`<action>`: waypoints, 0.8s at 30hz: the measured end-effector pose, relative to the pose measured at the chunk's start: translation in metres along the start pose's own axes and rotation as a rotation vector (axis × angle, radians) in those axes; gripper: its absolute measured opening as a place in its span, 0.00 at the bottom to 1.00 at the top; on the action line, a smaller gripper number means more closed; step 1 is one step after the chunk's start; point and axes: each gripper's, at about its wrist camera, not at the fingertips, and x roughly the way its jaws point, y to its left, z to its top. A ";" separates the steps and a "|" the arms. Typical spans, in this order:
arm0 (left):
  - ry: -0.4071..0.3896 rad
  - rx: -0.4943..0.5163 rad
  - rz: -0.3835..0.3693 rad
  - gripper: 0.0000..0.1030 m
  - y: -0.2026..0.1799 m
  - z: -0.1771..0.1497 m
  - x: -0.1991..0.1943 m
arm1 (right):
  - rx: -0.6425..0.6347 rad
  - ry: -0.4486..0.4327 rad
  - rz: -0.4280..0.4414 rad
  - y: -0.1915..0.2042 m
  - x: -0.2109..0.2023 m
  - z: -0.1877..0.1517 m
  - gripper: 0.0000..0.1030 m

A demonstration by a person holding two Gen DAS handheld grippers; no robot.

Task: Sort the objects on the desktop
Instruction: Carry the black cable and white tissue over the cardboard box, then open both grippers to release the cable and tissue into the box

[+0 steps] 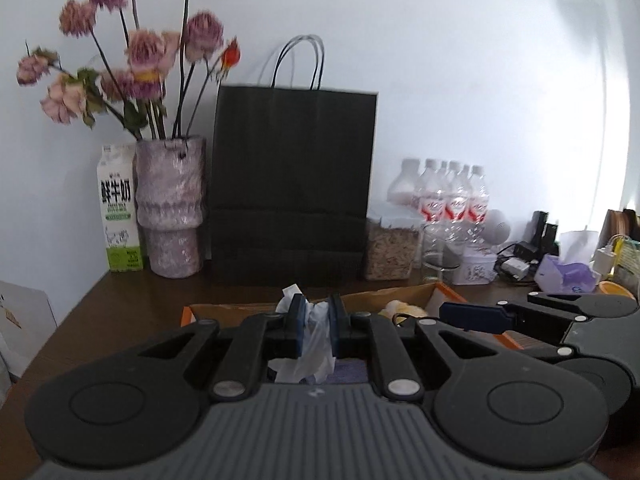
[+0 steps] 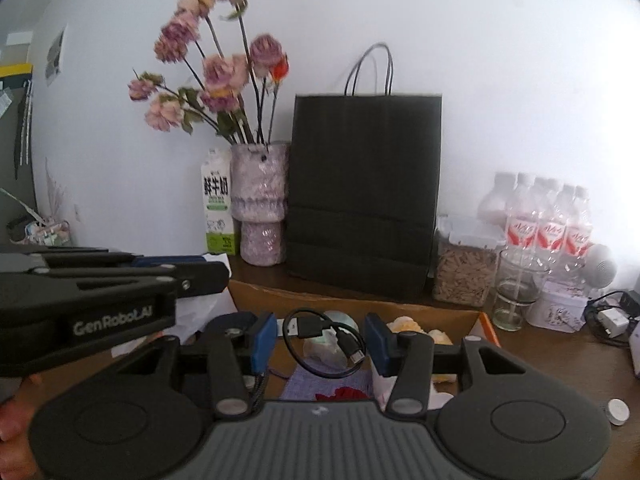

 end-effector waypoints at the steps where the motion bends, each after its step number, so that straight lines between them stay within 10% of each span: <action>1: 0.009 -0.001 0.001 0.12 0.002 0.000 0.008 | 0.000 0.010 -0.002 -0.001 0.008 0.000 0.46; 24: 0.154 0.045 0.008 0.17 0.011 -0.016 0.066 | -0.002 0.128 -0.010 -0.013 0.074 -0.017 0.47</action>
